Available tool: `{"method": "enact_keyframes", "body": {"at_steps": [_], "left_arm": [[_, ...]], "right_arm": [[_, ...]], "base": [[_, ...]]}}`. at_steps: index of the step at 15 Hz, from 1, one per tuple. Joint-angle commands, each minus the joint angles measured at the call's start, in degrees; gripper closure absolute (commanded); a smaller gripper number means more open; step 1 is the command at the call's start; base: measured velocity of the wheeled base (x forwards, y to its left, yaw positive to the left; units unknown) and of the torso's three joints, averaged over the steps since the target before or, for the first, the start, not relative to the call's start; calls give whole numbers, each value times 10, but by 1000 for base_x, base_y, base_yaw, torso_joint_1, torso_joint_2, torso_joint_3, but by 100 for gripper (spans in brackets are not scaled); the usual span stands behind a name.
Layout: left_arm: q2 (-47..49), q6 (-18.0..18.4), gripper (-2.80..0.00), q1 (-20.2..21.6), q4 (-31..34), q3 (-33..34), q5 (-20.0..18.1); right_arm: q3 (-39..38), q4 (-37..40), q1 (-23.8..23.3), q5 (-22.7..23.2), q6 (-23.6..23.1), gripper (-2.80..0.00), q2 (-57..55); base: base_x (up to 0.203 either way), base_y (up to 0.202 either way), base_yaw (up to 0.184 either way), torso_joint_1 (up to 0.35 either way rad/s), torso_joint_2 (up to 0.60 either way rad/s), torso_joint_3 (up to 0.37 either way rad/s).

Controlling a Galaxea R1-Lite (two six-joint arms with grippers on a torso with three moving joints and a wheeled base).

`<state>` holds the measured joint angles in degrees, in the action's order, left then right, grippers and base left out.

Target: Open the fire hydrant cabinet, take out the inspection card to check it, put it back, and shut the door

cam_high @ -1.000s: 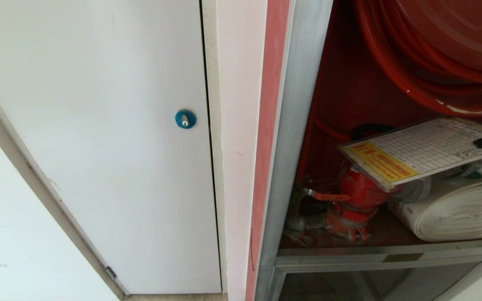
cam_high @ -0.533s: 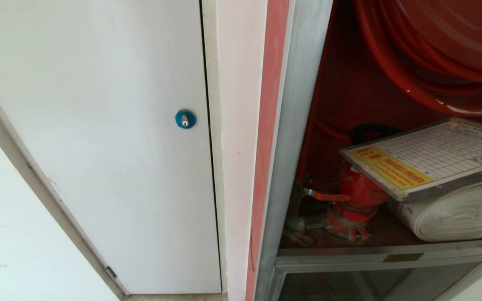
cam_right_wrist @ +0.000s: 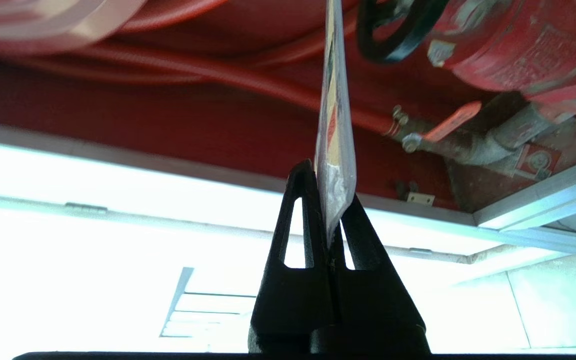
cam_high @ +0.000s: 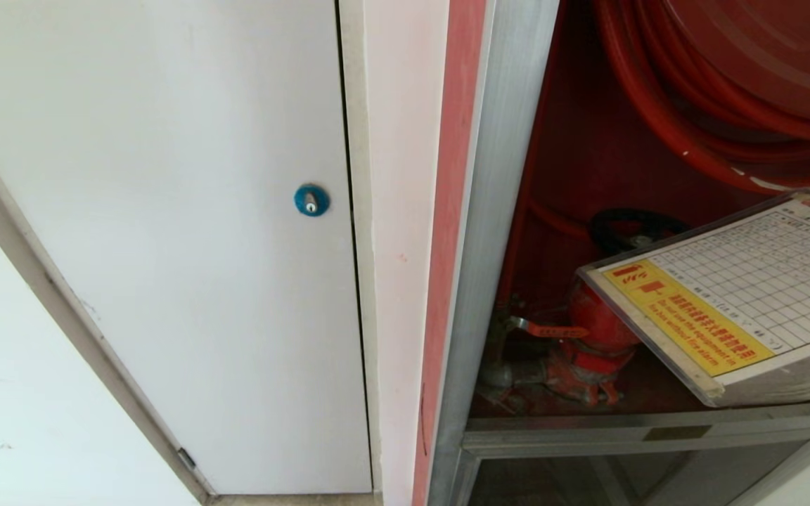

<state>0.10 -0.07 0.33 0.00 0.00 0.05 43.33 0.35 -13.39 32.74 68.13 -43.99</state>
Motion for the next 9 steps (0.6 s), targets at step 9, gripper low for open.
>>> {"method": "enact_keyframes", "body": {"at_steps": [9], "left_arm": [[1,0,0,0,0,0,0]], "right_arm": [[24,127,2,50,-81,0,112]], "base": [[0,0,0,0,0,0]]}}
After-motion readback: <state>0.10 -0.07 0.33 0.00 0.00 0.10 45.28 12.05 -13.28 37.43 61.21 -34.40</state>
